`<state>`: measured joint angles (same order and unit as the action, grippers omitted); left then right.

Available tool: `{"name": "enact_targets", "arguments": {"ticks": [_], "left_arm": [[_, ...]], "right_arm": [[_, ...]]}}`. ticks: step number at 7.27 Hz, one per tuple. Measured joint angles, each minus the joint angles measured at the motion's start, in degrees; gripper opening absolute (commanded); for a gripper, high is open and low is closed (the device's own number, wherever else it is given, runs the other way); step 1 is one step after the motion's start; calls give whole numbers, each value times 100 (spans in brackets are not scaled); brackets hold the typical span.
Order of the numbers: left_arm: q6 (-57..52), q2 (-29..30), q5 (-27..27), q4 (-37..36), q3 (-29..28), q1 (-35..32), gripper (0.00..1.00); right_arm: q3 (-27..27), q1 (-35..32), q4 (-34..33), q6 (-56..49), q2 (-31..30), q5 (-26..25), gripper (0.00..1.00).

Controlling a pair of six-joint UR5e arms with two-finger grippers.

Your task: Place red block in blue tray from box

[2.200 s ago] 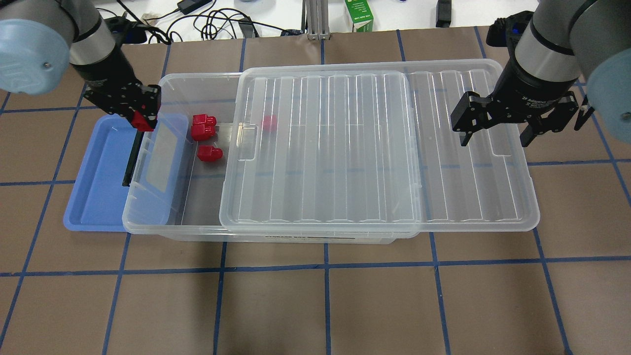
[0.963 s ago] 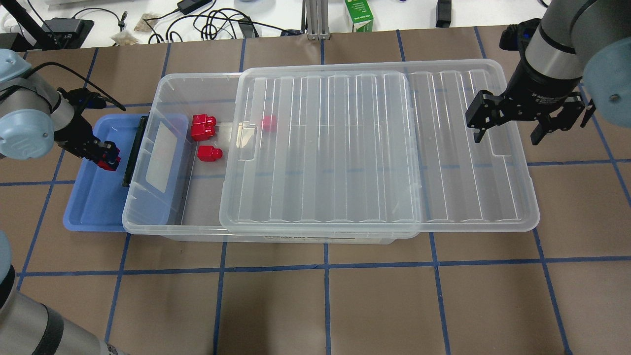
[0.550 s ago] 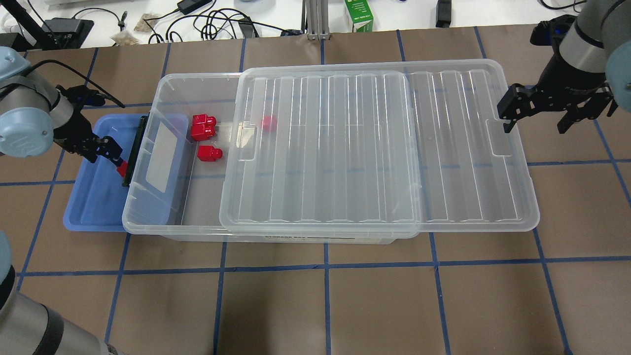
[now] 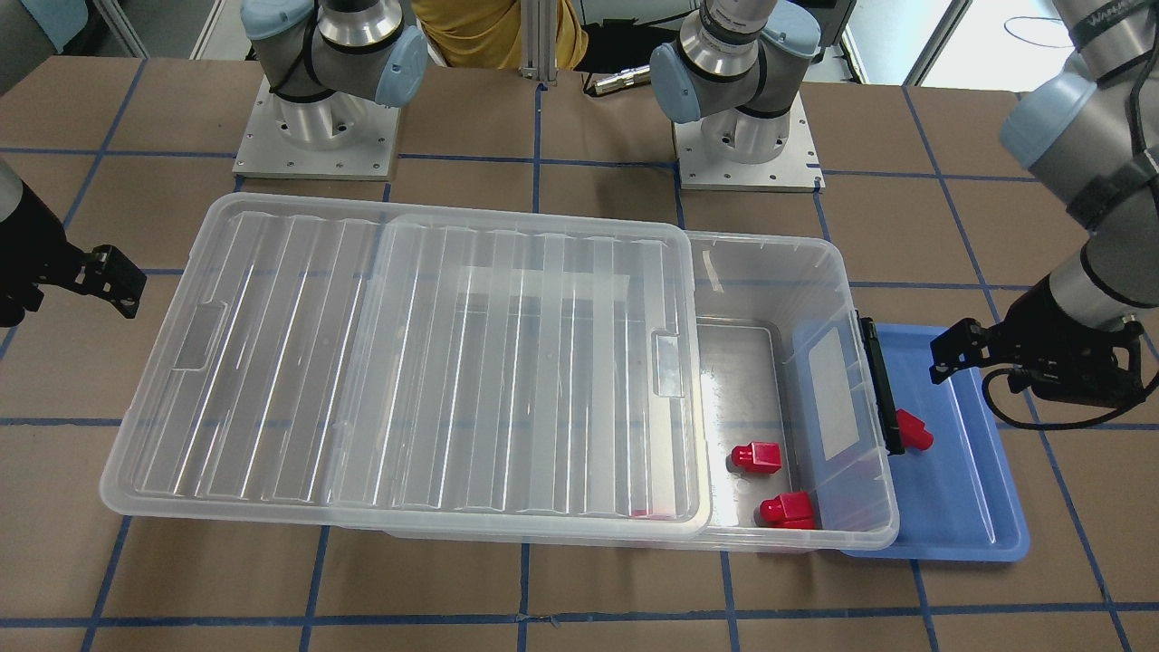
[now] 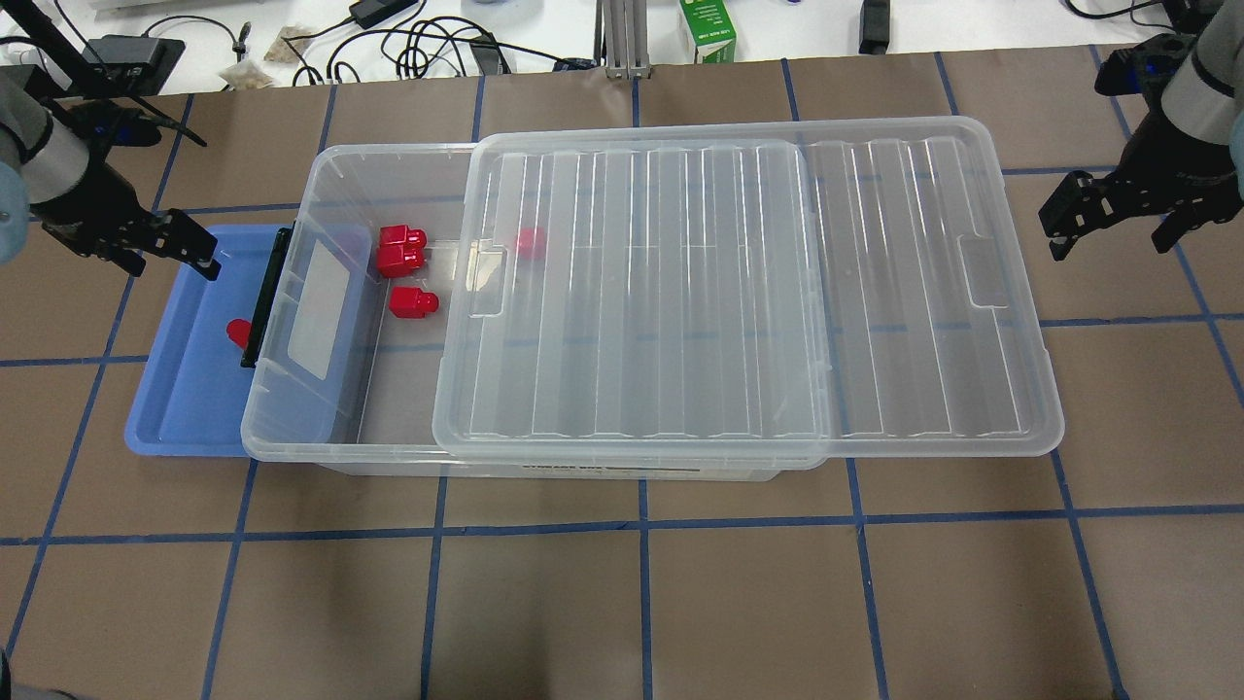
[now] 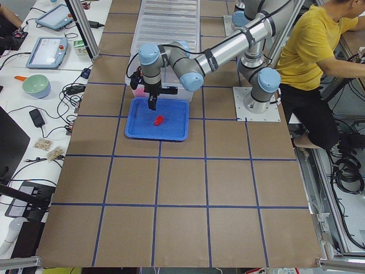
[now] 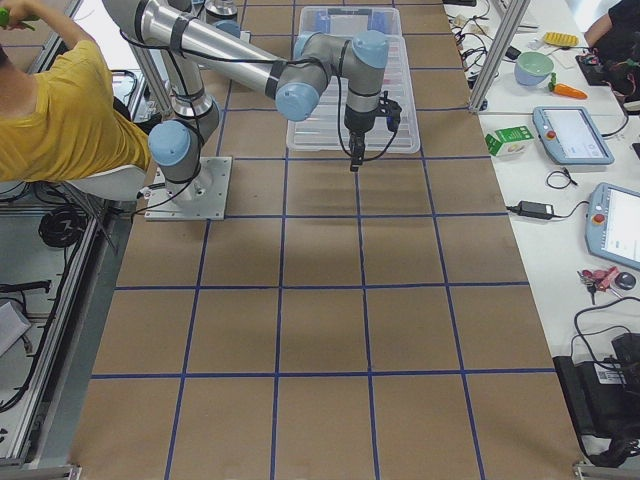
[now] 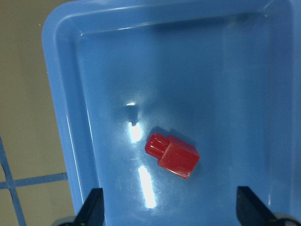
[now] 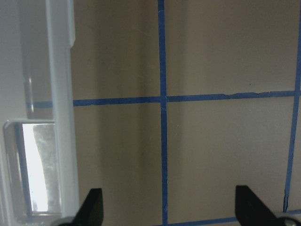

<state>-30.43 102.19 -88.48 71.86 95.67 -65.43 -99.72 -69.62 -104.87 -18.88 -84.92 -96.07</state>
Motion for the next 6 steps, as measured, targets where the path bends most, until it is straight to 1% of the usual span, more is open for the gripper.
{"name": "enact_targets", "arguments": {"ticks": [1,3,4,6], "left_arm": [[371,-296,20,321,-128,-408,100],[1282,-743,-125,553,-232,-1544,100],[1710,-915,-190,670,-242,-1991,100],[2184,-1205,-226,944,-244,-2490,100]], "right_arm": [[-38,19,-121,-2,91,25,100],[-72,17,-251,-1,236,57,100],[-81,6,-294,1,323,63,100],[-94,-36,-379,43,379,85,100]]}}
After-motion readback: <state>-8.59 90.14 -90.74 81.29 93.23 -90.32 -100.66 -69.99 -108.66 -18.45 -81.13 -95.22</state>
